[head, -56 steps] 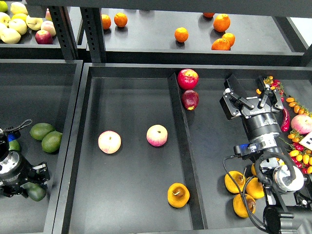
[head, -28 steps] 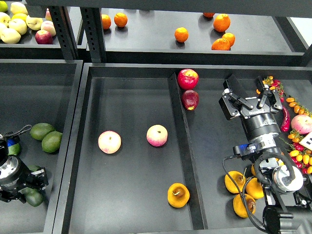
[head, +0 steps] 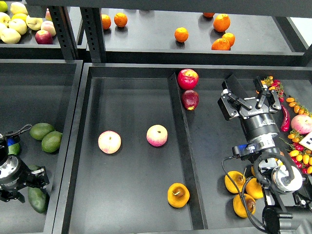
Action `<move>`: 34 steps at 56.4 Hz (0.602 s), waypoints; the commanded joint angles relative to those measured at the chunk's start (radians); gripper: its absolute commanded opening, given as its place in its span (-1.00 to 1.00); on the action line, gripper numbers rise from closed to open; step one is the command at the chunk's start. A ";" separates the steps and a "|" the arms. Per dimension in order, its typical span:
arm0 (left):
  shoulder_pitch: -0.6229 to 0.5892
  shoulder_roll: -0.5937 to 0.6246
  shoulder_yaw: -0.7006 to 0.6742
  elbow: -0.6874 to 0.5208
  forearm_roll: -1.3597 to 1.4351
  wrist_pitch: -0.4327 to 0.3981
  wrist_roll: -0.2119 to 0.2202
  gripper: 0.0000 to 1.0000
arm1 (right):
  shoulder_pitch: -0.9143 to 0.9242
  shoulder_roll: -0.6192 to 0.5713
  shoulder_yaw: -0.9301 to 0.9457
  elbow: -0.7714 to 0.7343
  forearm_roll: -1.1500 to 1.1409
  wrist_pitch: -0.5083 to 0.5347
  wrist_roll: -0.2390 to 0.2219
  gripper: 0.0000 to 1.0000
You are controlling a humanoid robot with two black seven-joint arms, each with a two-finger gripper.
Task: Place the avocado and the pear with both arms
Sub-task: 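Lower the avocado among the other avocados and open the left gripper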
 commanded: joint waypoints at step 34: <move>0.654 0.161 -1.095 -0.108 -0.438 0.000 0.000 0.94 | -0.173 0.000 -0.310 -0.018 -0.002 0.002 -0.035 0.99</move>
